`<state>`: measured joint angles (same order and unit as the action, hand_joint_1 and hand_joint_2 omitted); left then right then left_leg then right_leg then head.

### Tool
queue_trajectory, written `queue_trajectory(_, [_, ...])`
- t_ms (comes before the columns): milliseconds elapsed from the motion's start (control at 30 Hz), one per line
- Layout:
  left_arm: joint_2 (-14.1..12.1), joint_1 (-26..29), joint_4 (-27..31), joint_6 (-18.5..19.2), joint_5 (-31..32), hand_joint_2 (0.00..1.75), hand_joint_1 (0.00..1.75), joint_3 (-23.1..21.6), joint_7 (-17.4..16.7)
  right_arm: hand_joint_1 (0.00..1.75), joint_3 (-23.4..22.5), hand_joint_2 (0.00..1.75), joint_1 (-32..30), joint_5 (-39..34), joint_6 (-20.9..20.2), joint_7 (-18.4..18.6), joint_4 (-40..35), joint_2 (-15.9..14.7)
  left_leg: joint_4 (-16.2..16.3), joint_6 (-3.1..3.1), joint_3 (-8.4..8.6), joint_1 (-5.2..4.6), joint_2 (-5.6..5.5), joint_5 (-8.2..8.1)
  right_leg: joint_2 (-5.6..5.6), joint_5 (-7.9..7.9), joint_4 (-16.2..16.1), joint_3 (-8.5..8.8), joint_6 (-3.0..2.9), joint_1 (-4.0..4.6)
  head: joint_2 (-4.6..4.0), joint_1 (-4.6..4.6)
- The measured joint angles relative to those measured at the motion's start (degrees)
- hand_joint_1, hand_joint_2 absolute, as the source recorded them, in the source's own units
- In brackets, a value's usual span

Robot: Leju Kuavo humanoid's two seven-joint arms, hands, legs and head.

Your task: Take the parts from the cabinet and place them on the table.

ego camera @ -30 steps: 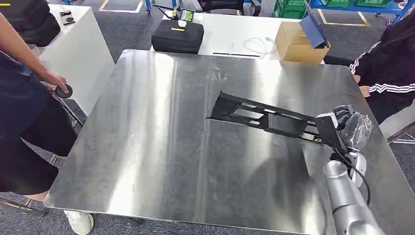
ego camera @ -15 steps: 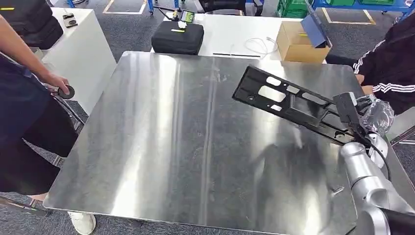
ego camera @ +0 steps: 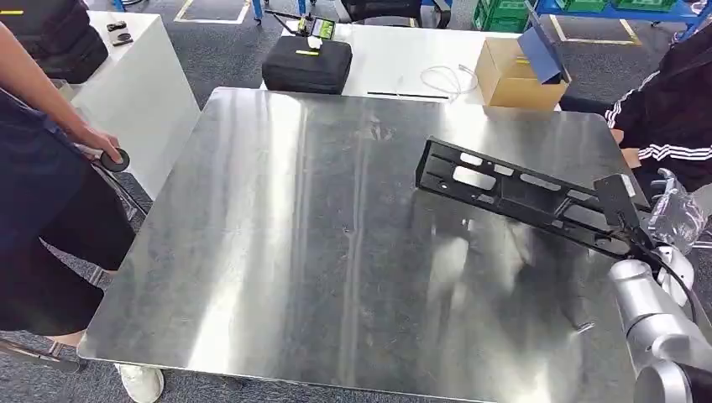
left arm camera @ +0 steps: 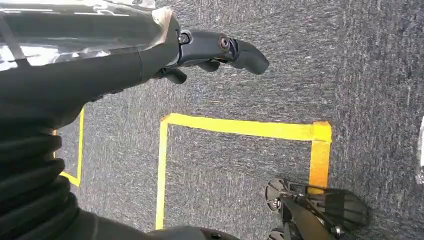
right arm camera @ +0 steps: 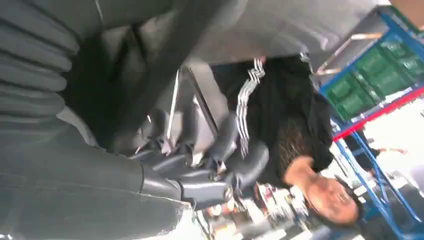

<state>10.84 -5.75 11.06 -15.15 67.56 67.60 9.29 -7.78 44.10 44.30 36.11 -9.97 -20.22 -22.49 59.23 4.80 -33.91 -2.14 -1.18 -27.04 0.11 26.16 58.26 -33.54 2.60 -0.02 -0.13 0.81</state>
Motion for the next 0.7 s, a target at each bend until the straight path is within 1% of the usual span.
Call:
queue_trajectory(100, [0.0, -0.07, 0.0, -0.31, 0.02, 0.0, 0.0, 0.0, -0.11, 0.0, 0.02, 0.0, -0.4, 1.25, -1.97, -0.74, 0.07, 0.64, 0.0, 0.01, 0.02, -0.05, 0.08, -0.02, 0.09, -0.01, -0.01, -0.03, 0.01, 0.0, -0.02, 0.02])
queue_trajectory(267, [0.0, -0.07, 0.0, -0.33, 0.2, 0.0, 0.0, -0.2, -0.39, 0.0, 0.48, 0.0, 0.0, 2.89, -6.67, -1.4, 0.04, 0.9, 0.0, 0.01, 0.05, -0.04, 0.08, -0.02, 0.09, -0.01, -0.01, 0.0, 0.0, 0.0, 0.0, 0.04])
queue_trajectory(433, [-0.02, -0.1, 0.0, -0.15, 0.26, 0.0, 0.0, -0.37, -0.39, 0.0, 0.5, 0.0, 0.49, 3.08, -9.69, -1.82, 0.04, 0.9, 0.0, 0.01, 0.14, -0.03, 0.1, -0.02, 0.11, -0.01, -0.01, 0.08, 0.0, 0.0, 0.0, 0.02])
queue_trajectory(533, [-0.09, -0.1, 0.0, 0.0, 0.26, 0.0, 0.0, -0.37, -0.39, 0.0, 0.68, 0.0, 0.39, 3.41, -10.78, -2.47, 0.02, 1.07, 0.0, 0.01, 0.14, -0.04, 0.08, -0.01, 0.1, -0.01, -0.01, 0.07, 0.0, 0.0, 0.0, 0.02])
queue_trajectory(567, [-0.13, -0.1, 0.0, 0.15, 0.26, 0.0, 0.0, -0.39, -0.39, 0.0, 0.72, 1.75, 0.38, 3.45, -10.95, -2.6, 0.0, 1.1, 0.0, 0.01, 0.14, -0.04, 0.07, -0.01, 0.1, -0.01, -0.01, 0.08, 0.0, 0.0, 0.0, 0.0])
queue_trajectory(700, [-0.13, -0.1, 0.0, 0.2, 0.33, 0.0, 0.0, -0.39, -0.44, 0.0, 0.98, 1.75, 0.02, 3.43, -10.97, -2.95, -0.48, 1.31, 0.0, 0.01, 0.13, -0.04, 0.1, -0.01, 0.11, -0.01, -0.01, 0.06, 0.0, 0.0, 0.0, 0.0])
